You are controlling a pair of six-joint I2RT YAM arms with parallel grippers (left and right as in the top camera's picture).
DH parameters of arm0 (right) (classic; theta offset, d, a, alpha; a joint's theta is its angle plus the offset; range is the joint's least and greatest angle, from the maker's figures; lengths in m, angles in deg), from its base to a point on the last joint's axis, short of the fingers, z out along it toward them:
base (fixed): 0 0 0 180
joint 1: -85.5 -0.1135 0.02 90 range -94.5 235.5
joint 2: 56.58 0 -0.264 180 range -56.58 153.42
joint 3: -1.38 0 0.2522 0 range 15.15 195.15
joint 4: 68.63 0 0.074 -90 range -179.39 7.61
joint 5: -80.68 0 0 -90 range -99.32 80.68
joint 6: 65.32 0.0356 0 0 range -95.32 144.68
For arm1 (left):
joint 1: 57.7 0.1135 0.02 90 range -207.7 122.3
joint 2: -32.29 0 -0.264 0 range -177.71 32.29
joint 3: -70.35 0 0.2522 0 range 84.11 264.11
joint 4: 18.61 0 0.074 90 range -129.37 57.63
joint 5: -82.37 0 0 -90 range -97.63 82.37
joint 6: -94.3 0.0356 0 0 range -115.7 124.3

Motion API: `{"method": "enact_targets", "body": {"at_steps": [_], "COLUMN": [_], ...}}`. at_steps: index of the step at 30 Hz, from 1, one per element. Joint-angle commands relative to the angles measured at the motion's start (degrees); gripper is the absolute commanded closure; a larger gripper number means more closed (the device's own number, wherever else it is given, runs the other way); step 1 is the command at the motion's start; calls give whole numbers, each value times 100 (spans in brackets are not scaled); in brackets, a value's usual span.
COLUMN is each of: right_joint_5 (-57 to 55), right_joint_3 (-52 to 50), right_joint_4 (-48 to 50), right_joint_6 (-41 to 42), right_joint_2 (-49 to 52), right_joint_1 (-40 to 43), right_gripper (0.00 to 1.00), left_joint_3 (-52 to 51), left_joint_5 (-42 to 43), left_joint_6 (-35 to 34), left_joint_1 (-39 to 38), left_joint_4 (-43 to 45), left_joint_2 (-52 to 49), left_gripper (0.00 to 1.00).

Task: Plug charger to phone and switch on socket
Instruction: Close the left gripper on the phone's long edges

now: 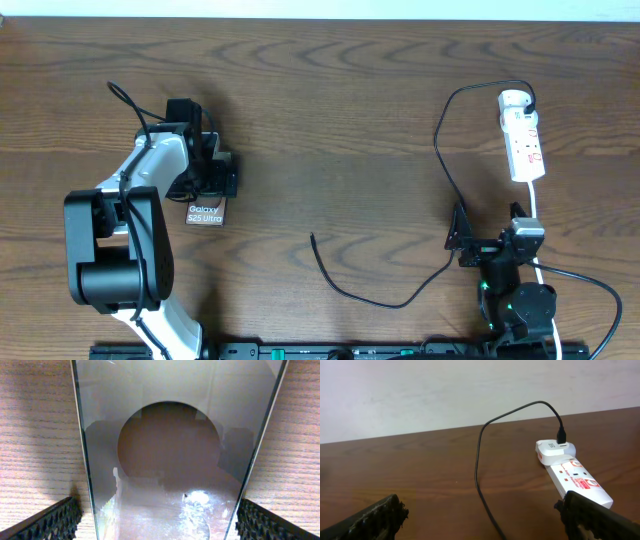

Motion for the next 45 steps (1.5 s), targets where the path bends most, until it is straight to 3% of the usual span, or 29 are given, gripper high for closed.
{"method": "enact_targets", "body": {"at_steps": [1,45], "right_joint_5": [-7,-7], "right_joint_3": [-4,-4], "right_joint_4": [-24,-24], "right_joint_6": [-83,-83], "right_joint_2": [-33,-33], "right_joint_1": [35,35], "right_gripper": [1,1], "left_joint_3": [-149,-234], "left_joint_5": [-70,-4], "left_joint_6": [-46,-42], "left_joint_1": [74,74], "left_joint_4": [-37,-20], "left_joint_2": [-136,-136], "left_gripper": [2,2]}}
